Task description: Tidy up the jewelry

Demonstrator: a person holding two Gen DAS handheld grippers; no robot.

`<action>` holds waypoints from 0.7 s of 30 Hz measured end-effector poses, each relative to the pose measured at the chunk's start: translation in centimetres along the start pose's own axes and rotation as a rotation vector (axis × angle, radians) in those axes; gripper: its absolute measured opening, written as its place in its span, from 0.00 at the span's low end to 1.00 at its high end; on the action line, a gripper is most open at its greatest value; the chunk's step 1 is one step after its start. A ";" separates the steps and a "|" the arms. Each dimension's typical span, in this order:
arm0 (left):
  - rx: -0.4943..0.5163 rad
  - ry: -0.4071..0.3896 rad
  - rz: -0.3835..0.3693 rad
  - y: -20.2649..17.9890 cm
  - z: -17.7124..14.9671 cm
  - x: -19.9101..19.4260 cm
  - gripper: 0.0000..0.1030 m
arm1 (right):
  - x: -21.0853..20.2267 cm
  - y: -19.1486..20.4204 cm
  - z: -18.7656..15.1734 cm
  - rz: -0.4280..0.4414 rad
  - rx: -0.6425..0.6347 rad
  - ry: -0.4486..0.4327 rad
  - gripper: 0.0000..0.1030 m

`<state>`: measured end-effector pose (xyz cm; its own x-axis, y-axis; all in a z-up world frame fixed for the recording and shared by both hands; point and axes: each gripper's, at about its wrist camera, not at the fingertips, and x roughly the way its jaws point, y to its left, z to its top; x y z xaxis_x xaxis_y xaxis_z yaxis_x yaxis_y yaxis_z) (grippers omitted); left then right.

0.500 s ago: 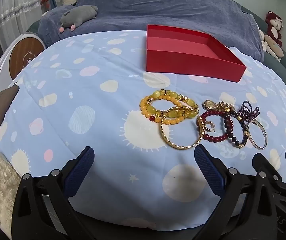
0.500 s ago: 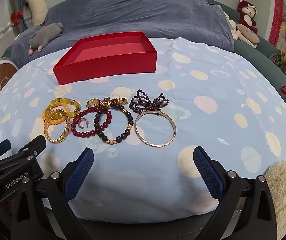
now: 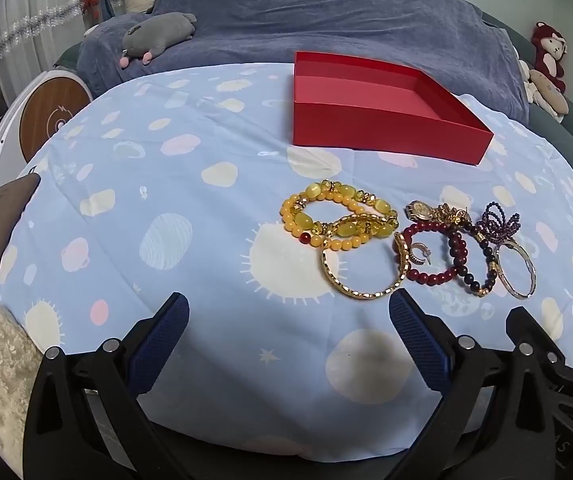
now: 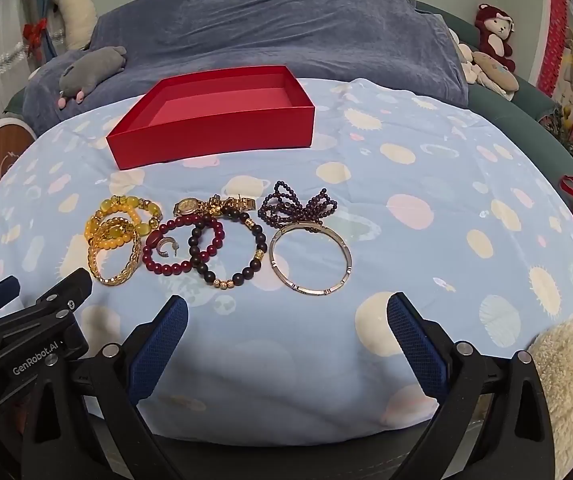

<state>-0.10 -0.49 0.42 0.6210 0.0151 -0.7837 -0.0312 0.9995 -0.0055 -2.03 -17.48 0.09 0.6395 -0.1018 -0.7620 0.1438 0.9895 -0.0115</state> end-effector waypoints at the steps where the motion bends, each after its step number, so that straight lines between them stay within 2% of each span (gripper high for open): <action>1: 0.000 -0.001 -0.002 0.1 0.0 0.0 0.93 | 0.0 -0.1 0.0 0.001 0.002 0.000 0.93; 21: 0.002 -0.010 0.002 0.4 0.2 -0.2 0.93 | 0.0 -0.1 0.0 -0.004 0.006 0.000 0.93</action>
<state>-0.06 -0.04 0.66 0.6290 0.0176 -0.7772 -0.0312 0.9995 -0.0026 -2.08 -17.59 0.11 0.6387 -0.1052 -0.7622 0.1509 0.9885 -0.0100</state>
